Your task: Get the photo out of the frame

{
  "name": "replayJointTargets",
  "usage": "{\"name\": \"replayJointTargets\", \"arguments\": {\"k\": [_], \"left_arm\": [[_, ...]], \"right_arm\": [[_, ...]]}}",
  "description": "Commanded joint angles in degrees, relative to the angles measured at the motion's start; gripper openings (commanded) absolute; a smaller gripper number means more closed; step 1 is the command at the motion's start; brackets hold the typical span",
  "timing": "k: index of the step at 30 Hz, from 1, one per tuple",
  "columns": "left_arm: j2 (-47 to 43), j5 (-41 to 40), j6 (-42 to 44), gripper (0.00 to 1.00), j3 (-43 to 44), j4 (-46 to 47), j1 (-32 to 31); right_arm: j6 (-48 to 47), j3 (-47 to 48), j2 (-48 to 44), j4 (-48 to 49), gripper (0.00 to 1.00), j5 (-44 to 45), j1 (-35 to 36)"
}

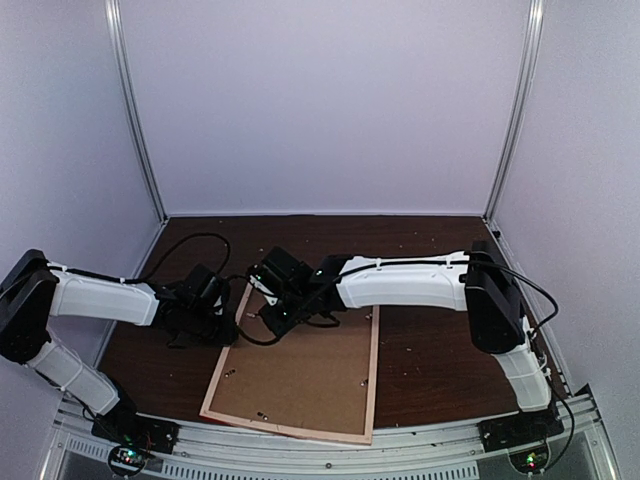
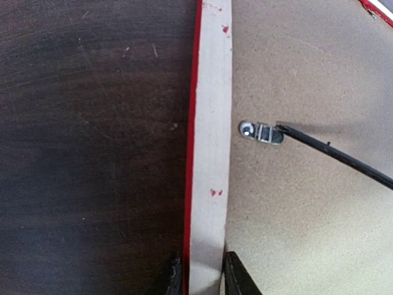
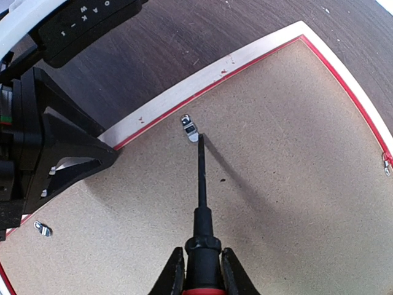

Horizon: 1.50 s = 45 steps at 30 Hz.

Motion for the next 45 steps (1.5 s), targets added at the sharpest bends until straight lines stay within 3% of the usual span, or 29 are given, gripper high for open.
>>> {"name": "replayJointTargets", "arguments": {"k": [1,10,20,28,33,37,41,45], "left_arm": [[0.2,-1.3,-0.6,0.25,-0.7,-0.4,0.1],[-1.9,-3.2,-0.1,0.27,0.2,-2.4,0.1],[-8.1,-6.0,1.8,0.41,2.3,-5.8,0.1],[-18.7,-3.1,9.5,0.51,2.1,-4.3,0.1],[-25.3,12.7,16.8,0.56,1.6,1.4,-0.4],[-28.3,18.1,21.3,0.58,1.7,3.6,-1.2],[-25.8,11.1,23.5,0.57,3.8,1.6,-1.2],[-18.7,9.6,30.3,0.57,9.3,-0.4,-1.2]], "right_arm": [[-0.5,1.3,-1.9,-2.8,0.0,1.8,0.8],[-1.7,-2.7,-6.1,-2.7,0.0,8.1,0.2],[-1.7,-12.6,-17.1,0.3,0.0,8.3,-1.4],[-0.6,-23.5,-30.6,3.2,0.0,-0.9,-3.4],[0.7,-29.4,-39.2,4.5,0.0,-12.2,-5.5],[2.3,-31.3,-43.6,3.1,0.0,-18.5,-5.8],[4.4,-33.5,-47.6,1.6,0.0,-20.0,-5.8],[6.5,-35.6,-51.1,-3.0,0.0,-13.4,-5.8]]}}
